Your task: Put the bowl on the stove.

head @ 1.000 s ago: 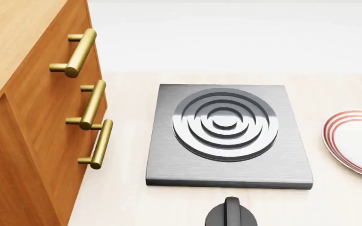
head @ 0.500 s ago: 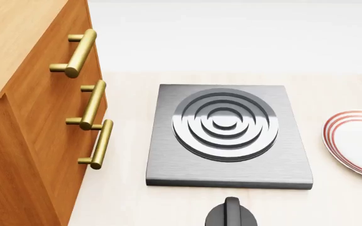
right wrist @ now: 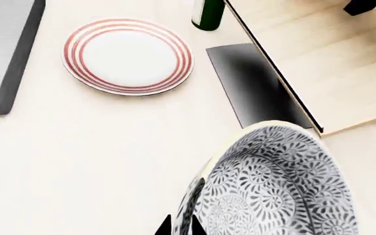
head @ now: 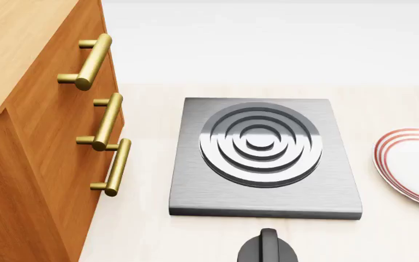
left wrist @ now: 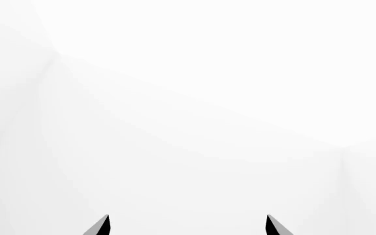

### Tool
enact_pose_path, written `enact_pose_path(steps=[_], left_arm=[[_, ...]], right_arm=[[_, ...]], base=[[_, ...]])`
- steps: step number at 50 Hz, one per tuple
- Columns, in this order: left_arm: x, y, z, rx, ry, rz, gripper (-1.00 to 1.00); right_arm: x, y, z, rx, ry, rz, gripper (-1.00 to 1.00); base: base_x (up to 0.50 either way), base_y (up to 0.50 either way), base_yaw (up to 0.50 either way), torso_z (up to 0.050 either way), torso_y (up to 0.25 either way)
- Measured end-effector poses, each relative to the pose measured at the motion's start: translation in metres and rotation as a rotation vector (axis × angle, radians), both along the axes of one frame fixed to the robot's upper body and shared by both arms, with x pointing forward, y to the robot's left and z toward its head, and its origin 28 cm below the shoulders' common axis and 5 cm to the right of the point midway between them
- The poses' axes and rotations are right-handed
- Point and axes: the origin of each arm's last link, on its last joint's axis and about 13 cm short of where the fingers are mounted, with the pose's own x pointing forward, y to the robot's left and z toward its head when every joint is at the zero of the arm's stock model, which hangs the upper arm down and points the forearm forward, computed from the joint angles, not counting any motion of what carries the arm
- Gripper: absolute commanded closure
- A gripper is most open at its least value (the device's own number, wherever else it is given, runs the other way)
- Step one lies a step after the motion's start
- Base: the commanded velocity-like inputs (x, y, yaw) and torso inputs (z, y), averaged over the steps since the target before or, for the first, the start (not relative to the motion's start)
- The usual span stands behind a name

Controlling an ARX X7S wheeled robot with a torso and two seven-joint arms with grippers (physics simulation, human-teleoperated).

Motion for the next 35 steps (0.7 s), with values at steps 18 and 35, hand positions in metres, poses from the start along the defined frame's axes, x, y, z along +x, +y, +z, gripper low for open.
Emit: enact_pose_path(steps=[18, 35], left_arm=[[0.0, 0.001, 0.001, -0.003, -0.002, 0.001, -1.0], [-0.001, 0.001, 0.002, -0.005, -0.006, -0.003, -1.0]], right_arm=[[0.062, 0.031, 0.084, -0.06, -0.182, 0.352, 1.0], [0.14, 0.078, 0.142, -0.133, -0.305, 0.631, 1.0]], base=[[0.0, 0.0, 0.0, 0.0, 0.0], [0.0, 0.0, 0.0, 0.0, 0.0]])
